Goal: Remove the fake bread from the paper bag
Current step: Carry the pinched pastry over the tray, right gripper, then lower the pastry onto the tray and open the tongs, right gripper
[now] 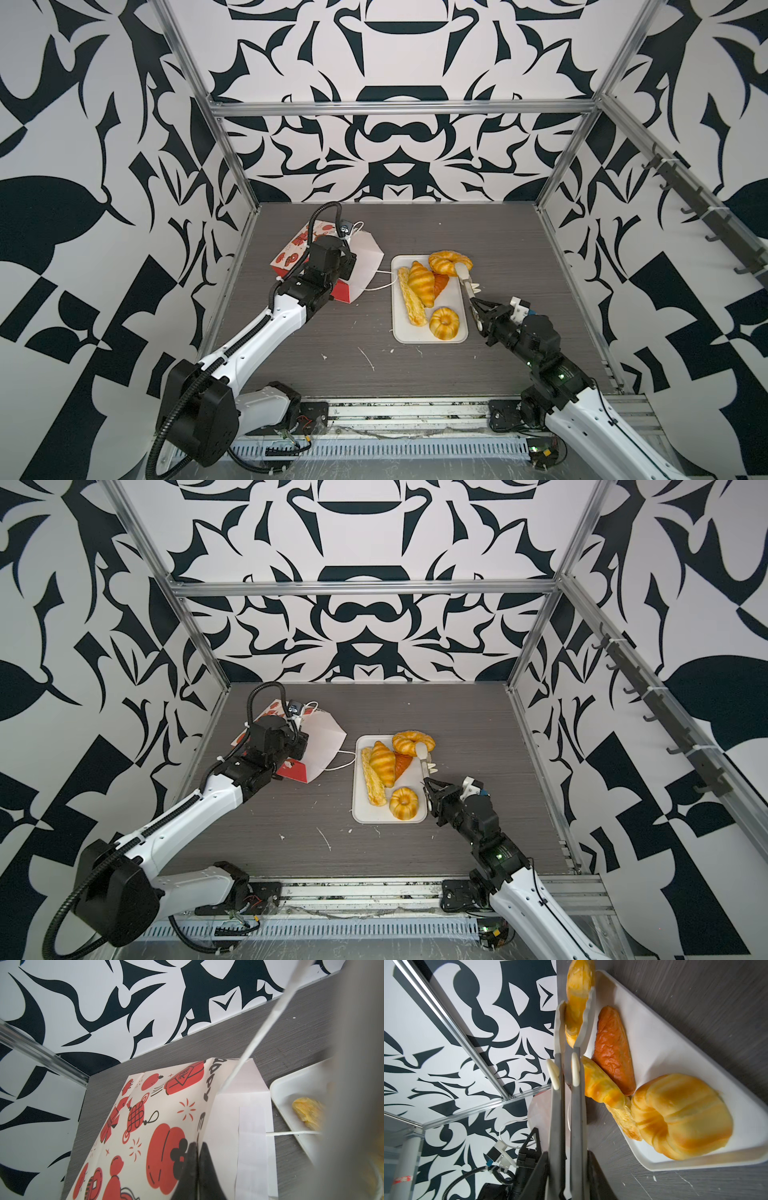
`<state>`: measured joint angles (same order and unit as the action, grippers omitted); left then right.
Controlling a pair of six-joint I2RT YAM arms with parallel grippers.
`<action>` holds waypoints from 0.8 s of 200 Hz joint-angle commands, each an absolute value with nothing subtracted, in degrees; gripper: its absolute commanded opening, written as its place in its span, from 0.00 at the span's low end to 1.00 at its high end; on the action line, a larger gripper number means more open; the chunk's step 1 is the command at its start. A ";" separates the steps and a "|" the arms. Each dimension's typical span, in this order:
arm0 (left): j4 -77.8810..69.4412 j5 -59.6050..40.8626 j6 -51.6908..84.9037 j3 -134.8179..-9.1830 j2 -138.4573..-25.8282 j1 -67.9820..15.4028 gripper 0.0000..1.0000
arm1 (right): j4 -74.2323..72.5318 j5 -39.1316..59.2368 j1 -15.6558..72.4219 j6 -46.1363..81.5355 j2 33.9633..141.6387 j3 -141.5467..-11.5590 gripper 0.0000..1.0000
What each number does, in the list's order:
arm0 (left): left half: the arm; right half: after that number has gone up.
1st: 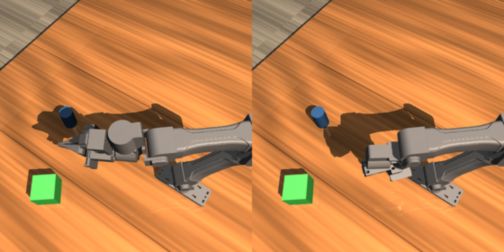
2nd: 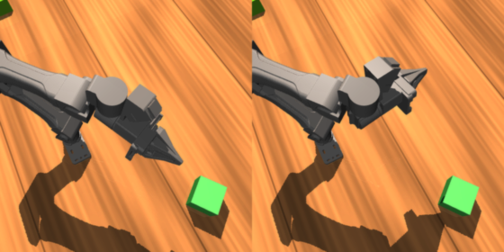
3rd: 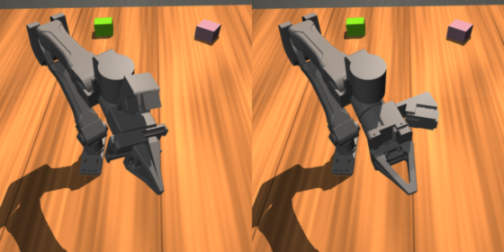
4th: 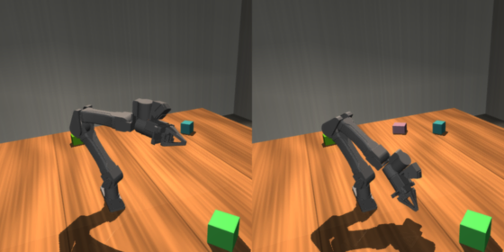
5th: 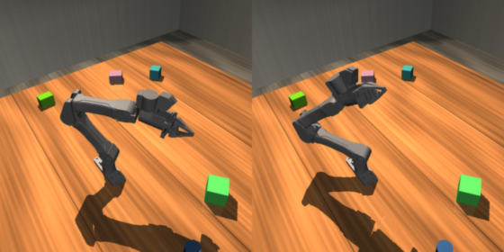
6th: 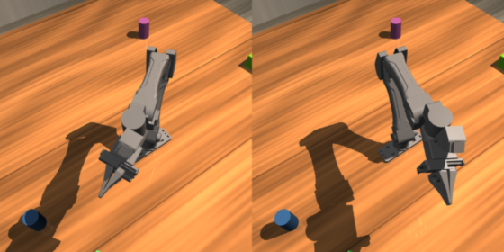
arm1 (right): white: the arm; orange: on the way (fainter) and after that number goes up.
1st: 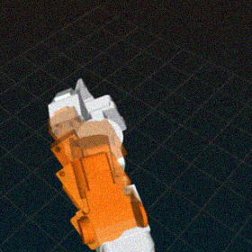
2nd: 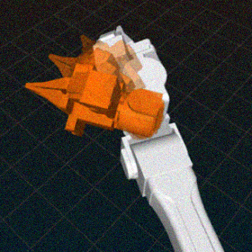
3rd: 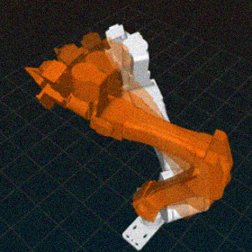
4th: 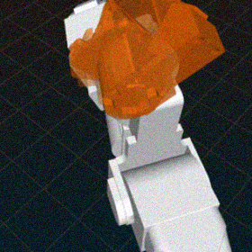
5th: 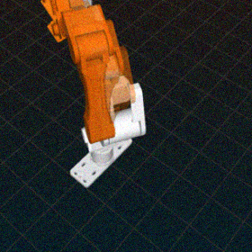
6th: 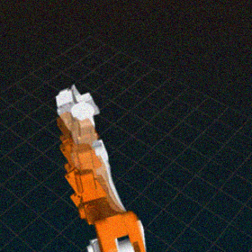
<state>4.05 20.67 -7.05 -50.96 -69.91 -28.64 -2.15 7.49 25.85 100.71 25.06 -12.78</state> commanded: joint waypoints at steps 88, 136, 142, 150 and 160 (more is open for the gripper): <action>2.05 21.27 -6.07 -49.49 -68.33 -29.09 0.00 | -8.94 10.44 25.71 104.52 28.29 -16.69 0.00; 1.76 21.21 -6.06 -49.40 -68.11 -29.18 0.00 | -5.12 10.10 25.67 103.06 26.42 -19.53 0.00; 1.77 21.20 -6.06 -49.38 -68.05 -29.16 0.00 | -4.84 10.04 25.66 102.97 26.18 -19.65 0.00; 1.76 21.15 -6.02 -49.39 -68.06 -29.18 0.00 | -4.43 10.03 25.66 102.84 25.87 -19.83 0.00; 1.77 21.01 -6.02 -49.39 -68.09 -29.24 0.00 | -4.00 10.14 25.68 102.83 25.66 -20.02 0.00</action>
<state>3.62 20.80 -7.03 -50.19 -69.41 -28.95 -1.15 9.85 25.85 104.57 27.22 -16.05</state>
